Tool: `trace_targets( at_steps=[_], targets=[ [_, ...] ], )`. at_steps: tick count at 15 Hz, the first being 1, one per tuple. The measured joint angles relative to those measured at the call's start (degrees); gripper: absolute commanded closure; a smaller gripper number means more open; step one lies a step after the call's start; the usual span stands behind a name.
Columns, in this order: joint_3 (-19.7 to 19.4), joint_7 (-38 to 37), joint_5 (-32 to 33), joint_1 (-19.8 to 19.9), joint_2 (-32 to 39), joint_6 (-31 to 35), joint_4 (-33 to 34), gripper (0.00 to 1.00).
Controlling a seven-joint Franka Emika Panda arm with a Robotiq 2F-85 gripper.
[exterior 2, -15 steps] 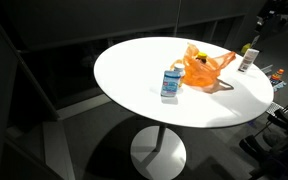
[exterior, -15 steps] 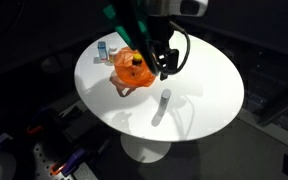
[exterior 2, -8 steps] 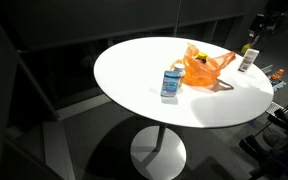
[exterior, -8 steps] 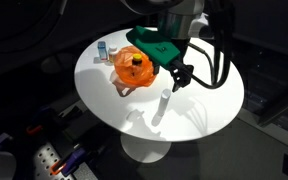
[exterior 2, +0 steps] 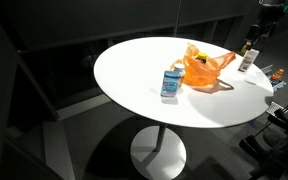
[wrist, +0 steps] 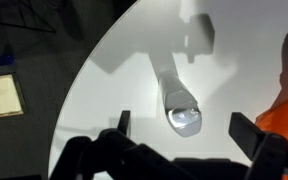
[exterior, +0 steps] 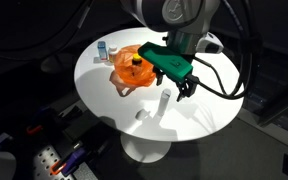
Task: Pick up the longest white container from the table and put it in the orange plastic bag
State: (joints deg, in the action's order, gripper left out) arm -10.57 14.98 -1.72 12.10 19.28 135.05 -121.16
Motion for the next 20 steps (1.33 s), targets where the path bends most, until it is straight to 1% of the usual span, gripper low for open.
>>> trace_targets(
  at_steps=[3, 4, 5, 6, 7, 8, 10, 12, 13, 17, 20],
  targets=[
    [0.2, 0.1, 1.3, 0.0, 1.4, 0.0, 0.7, 0.0],
    [0.2, 0.1, 1.6, 0.0, 1.8, 0.0, 0.8, 0.25],
    [0.3, 0.1, 1.8, 0.0, 2.1, -0.1, 0.9, 0.27],
    [0.4, 0.1, 2.1, 0.0, 2.3, -0.1, 1.0, 0.34],
    [0.4, 0.0, 2.3, 0.0, 2.5, -0.1, 1.1, 0.44],
    [0.5, 0.0, 2.4, 0.0, 2.8, -0.1, 1.2, 0.51],
    [0.7, 0.0, 2.4, -0.1, 3.1, -0.1, 1.3, 0.68],
    [0.7, -0.2, 2.4, -0.1, 3.1, 0.0, 1.4, 0.84],
    [0.7, -0.6, 2.4, -0.1, 2.9, 0.0, 1.5, 0.89],
    [0.7, -4.1, 2.4, -0.8, 0.7, -0.7, 1.5, 0.89],
    [0.8, -6.9, 2.4, -2.1, -2.2, -1.9, 1.4, 0.89]
  ],
)
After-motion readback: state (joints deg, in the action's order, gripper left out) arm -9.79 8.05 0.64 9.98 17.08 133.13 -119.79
